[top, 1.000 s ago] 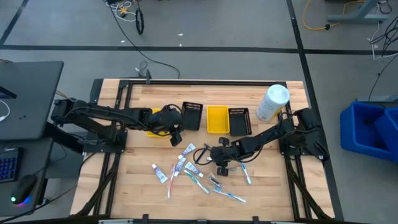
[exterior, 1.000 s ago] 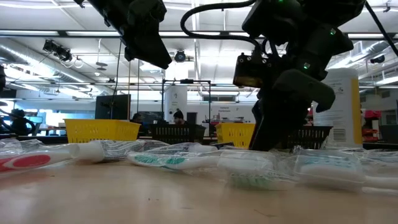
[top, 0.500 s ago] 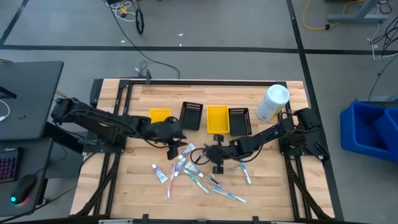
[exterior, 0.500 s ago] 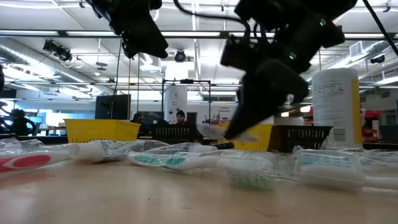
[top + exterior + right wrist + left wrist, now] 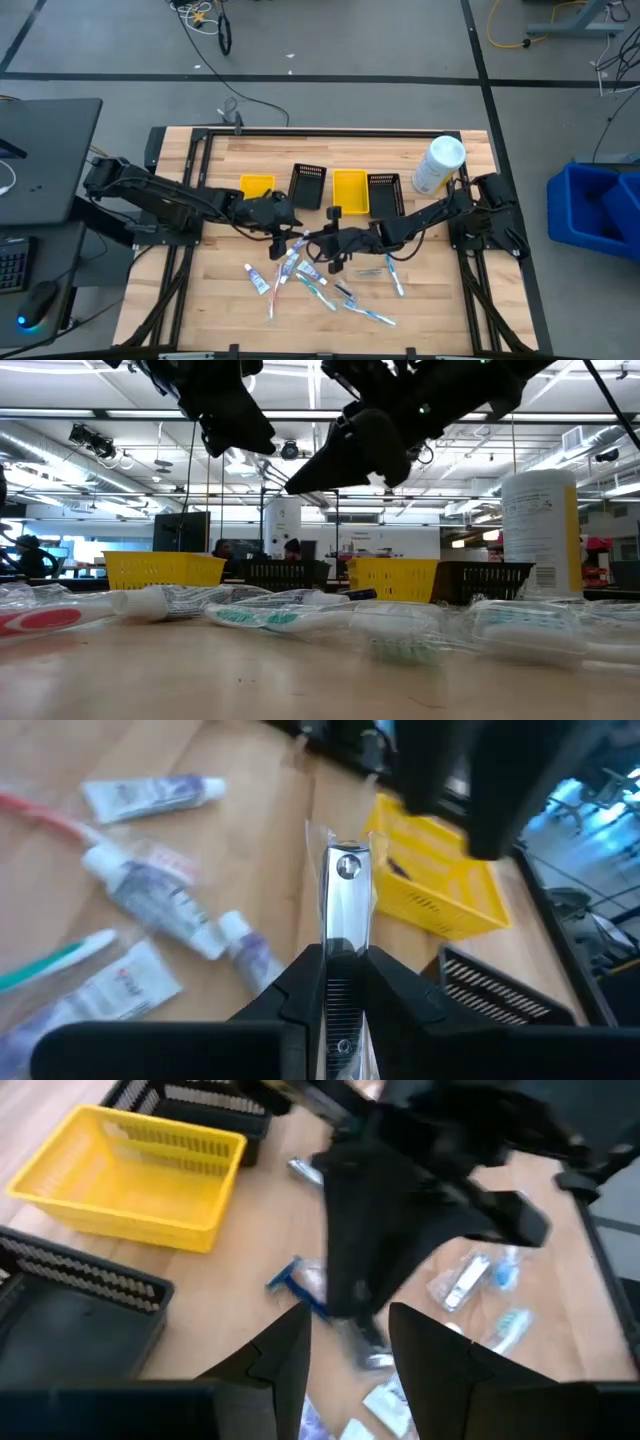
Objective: Pick & Place Travel size toiletries
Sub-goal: Put the silver nail cutter into the left black bin
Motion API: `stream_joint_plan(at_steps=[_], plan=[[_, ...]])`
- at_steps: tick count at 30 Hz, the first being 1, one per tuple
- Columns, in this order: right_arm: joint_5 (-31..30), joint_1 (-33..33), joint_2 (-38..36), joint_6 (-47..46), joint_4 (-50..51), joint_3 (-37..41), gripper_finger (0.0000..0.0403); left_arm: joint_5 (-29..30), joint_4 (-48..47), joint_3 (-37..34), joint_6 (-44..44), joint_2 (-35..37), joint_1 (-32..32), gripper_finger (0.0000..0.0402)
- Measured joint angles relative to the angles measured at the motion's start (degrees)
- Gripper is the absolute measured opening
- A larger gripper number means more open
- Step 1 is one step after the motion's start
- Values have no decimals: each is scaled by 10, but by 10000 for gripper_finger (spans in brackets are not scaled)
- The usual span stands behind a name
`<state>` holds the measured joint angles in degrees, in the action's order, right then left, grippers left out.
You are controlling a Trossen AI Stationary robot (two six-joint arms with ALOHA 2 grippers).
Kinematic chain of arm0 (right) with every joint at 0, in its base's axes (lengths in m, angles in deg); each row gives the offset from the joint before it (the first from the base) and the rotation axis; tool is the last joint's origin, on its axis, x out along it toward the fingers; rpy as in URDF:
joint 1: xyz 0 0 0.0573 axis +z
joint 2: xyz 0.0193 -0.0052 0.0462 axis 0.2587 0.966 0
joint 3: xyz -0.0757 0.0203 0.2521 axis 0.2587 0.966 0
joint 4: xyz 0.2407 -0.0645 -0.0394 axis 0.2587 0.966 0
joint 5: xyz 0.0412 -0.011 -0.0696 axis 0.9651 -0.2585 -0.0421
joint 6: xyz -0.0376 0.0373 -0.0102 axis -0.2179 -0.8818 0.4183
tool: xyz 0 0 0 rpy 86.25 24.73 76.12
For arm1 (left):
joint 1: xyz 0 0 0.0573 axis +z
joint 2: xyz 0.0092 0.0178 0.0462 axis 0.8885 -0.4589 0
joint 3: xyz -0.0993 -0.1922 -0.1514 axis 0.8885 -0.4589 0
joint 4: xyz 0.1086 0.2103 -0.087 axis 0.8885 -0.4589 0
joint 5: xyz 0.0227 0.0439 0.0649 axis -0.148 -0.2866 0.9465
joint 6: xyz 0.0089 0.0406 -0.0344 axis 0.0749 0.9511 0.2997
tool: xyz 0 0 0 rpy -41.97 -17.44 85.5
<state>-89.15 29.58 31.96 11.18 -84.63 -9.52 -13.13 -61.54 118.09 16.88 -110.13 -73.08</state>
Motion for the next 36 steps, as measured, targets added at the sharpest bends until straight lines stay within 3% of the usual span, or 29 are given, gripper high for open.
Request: stream_joint_plan(at_steps=[8,14,20,31,36], plan=[[-1,-18,0,-8,-4,0,65,5,4,-1,37,-27,0,197],[0,-23,0,-20,-24,0,66,30,9,1,55,-49,0,198],[-1,-23,0,-23,-29,0,68,45,-1,0,77,-56,-2,172],[0,-27,0,-61,-25,0,70,65,2,0,77,-56,-2,87],[0,-27,0,-66,-21,0,89,71,1,0,77,-56,-2,74]])
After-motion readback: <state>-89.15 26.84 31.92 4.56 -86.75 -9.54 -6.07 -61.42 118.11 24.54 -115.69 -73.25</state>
